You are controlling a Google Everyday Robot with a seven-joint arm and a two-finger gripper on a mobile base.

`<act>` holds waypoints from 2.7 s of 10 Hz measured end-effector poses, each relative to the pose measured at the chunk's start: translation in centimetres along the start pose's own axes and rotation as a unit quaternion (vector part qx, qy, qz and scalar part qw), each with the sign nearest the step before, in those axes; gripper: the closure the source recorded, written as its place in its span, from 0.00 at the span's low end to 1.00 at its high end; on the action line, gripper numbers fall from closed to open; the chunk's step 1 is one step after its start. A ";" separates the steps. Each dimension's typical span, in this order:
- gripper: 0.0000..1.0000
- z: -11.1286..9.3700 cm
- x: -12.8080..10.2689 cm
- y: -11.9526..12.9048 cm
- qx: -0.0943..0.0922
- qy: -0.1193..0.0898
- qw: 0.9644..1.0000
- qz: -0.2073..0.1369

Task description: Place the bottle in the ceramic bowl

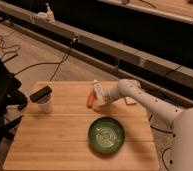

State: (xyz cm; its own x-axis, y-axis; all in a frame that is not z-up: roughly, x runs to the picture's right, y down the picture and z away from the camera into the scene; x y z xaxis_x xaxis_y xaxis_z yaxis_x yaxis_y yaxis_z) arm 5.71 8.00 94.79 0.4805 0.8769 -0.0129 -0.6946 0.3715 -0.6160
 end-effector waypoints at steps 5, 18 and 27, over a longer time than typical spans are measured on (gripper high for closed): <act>0.94 -1.2 0.9 -2.4 0.021 -0.001 1.000 0.009; 1.00 -12.7 -3.3 1.3 -0.061 -0.143 0.985 -0.080; 1.00 -16.9 9.6 2.3 -0.214 -0.028 0.956 -0.200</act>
State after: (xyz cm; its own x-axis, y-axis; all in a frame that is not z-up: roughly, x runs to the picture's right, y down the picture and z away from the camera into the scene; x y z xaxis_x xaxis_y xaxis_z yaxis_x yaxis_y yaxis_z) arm 17.75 12.11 79.94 0.6235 0.7104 0.3266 -0.1723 0.5322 -0.8289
